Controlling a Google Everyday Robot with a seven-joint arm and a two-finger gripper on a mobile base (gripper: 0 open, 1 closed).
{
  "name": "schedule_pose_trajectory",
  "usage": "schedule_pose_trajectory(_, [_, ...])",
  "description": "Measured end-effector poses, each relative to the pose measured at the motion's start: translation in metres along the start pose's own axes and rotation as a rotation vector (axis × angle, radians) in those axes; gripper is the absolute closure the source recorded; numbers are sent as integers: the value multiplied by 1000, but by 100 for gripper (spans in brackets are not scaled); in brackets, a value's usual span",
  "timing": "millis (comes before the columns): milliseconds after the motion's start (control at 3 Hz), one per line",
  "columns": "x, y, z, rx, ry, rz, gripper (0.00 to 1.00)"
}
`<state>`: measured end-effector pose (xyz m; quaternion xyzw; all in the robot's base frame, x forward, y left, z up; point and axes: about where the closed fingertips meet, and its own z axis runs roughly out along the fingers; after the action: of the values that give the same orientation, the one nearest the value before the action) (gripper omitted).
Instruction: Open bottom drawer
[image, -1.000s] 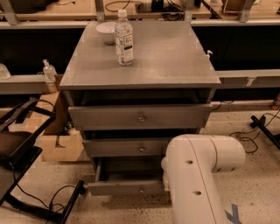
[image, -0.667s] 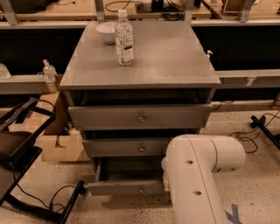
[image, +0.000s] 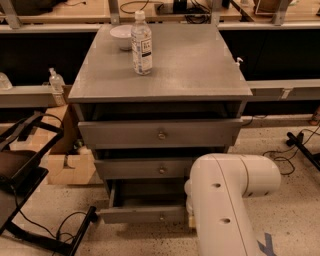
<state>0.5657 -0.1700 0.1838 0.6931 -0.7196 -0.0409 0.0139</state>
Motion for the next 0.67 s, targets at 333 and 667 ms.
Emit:
schedule_pose_trajectory(333, [0, 2, 2, -3, 0, 0, 0])
schedule_pose_trajectory(667, [1, 0, -3, 10, 12, -8, 0])
